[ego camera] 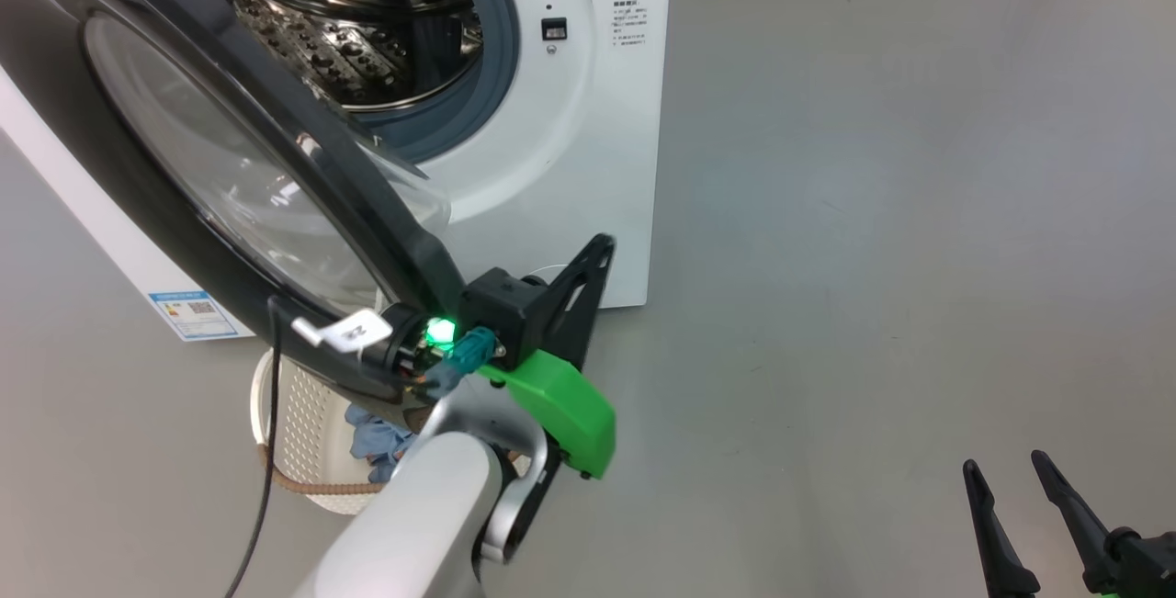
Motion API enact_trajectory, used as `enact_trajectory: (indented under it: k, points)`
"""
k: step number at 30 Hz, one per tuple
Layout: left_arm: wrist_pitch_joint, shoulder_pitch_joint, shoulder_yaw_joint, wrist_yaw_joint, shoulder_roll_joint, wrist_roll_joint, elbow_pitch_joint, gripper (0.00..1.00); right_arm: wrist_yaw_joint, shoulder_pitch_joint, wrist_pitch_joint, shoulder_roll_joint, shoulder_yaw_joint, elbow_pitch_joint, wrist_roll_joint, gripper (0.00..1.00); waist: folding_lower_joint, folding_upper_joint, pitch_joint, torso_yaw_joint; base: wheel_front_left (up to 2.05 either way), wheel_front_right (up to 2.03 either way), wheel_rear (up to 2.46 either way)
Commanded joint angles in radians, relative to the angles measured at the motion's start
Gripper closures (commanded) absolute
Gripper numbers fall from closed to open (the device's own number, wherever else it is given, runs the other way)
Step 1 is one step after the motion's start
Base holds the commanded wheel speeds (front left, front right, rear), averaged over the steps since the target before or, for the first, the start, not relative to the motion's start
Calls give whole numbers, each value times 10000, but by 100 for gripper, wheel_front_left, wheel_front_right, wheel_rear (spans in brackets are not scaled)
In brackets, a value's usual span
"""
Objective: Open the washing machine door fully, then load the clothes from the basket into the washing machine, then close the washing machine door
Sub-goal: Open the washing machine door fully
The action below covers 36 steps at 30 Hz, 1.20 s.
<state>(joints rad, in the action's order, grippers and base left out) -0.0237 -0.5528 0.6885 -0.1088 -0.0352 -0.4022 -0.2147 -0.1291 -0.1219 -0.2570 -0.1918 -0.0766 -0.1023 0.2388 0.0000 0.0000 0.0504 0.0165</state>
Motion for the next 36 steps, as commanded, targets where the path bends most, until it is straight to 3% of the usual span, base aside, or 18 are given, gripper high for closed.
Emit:
enact_trajectory:
  k: [1,7,17,27,36]
  points:
    - [94,-523,-235,-130,-152,-41,-113,100,-16,228,-47,-257,241,194,-72,0,0,0,-3,-19,0,0,0]
    - [562,-929,-197,-566,-151,-264,-1779,100,-16,214,-47,-267,276,181,-67,0,0,0,-29,-57,0,0,0]
    - [1355,-1260,-93,-917,-151,-639,-3135,100,-16,186,-47,-325,353,160,-11,0,0,0,-26,-37,0,0,0]
    - [1742,-1270,-247,-1124,-195,-880,-3657,100,-16,145,-47,-307,320,200,31,0,0,0,3,87,0,0,0]
    - [2017,-710,-285,-1382,-446,-914,-3271,100,-16,154,-47,-276,225,240,67,0,0,0,74,312,0,0,0]
